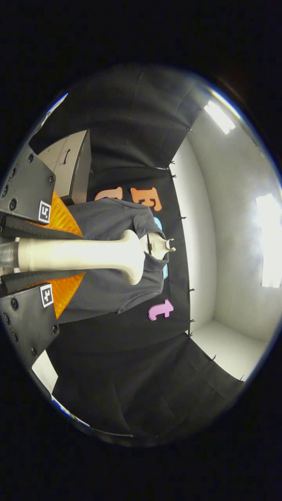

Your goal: Iron the clothes twice with a garment steamer, once on the left side and once on the right side.

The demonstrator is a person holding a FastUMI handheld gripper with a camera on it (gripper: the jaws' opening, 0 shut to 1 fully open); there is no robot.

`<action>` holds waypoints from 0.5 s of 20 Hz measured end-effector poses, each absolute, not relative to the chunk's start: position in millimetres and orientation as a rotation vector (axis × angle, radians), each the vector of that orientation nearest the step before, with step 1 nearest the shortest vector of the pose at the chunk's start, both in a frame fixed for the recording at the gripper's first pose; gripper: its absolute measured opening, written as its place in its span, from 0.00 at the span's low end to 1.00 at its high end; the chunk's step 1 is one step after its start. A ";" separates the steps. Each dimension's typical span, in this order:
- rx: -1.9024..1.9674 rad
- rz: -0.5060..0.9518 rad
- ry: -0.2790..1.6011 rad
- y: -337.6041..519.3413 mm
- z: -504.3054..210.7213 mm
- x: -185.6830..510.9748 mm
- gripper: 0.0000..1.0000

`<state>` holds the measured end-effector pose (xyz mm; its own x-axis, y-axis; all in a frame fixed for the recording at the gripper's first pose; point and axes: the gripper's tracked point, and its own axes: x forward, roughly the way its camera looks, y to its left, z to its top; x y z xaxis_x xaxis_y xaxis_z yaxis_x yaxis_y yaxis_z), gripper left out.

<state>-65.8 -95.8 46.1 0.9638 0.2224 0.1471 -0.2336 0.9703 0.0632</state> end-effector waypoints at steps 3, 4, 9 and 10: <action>0.092 0.245 -0.152 -91.4 54.1 -68.6 0.42; 0.096 0.246 -0.153 -91.4 55.7 -67.2 0.42; 0.102 0.255 -0.150 -85.6 55.6 -67.6 0.42; 0.101 0.260 -0.147 -84.4 54.2 -68.0 0.42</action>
<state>-68.0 -84.4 54.2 0.9559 0.2482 0.1571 -0.2628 0.9615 0.0801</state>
